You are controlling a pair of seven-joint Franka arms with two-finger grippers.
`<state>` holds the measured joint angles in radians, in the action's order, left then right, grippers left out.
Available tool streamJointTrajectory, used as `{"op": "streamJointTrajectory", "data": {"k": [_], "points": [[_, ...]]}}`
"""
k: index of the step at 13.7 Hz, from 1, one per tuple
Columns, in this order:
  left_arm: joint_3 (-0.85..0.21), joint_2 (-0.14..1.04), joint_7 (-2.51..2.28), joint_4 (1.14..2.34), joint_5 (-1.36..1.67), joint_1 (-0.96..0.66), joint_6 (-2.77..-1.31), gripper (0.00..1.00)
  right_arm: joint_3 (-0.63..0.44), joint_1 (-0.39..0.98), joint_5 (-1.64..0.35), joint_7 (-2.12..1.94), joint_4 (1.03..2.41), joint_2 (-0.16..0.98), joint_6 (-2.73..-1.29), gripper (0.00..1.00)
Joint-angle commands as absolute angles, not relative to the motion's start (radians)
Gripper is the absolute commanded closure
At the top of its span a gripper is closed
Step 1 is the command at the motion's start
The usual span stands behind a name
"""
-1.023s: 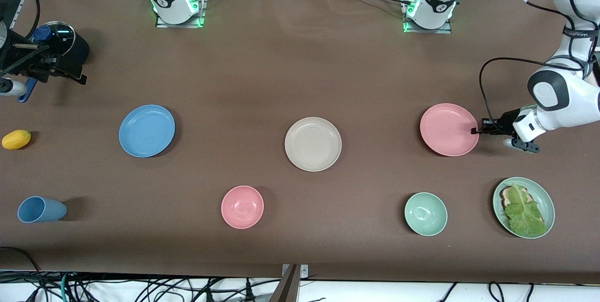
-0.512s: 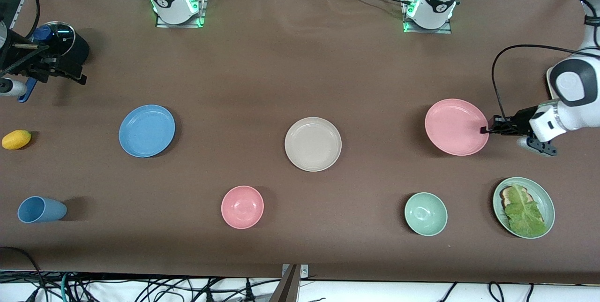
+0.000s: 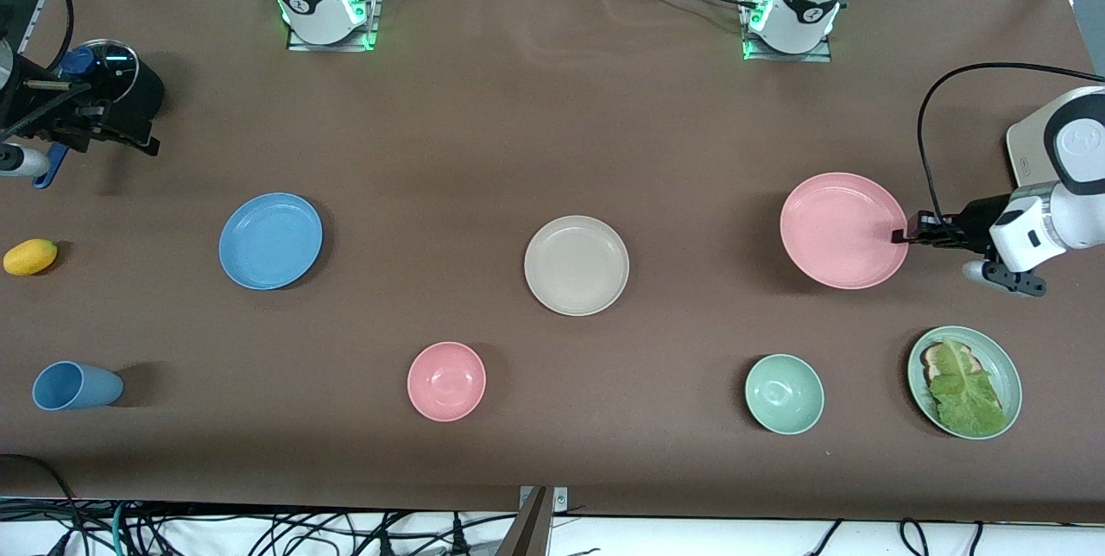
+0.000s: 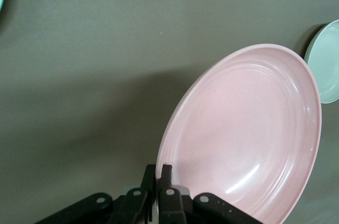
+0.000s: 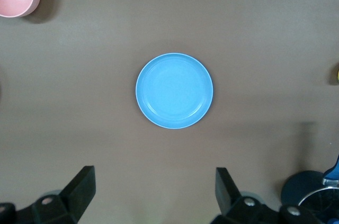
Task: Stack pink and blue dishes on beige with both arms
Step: 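Lift the pink plate with the left gripper onto the beige plate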
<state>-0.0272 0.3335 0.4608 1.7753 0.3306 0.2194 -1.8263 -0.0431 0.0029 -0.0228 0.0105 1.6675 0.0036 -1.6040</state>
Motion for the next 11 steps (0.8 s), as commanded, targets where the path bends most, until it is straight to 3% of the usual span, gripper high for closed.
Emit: {"op": "streamJointTrajectory", "data": {"k": [1,5,11], "points": [[-0.066,0.319,0.34,1.759,0.304,0.186,-1.807,1.0,-0.041,0.002,-0.023,-0.002,1.692,-0.025,-1.601,0.0],[-0.126,0.324,0.128,1.724,0.301,0.111,-1.816,1.0,-0.041,0.002,-0.023,-0.002,1.69,-0.025,-1.601,0.0],[-0.127,0.362,-0.227,1.7,0.238,-0.129,-1.91,1.0,-0.041,0.002,-0.023,-0.003,1.692,-0.025,-1.601,0.0]]}}
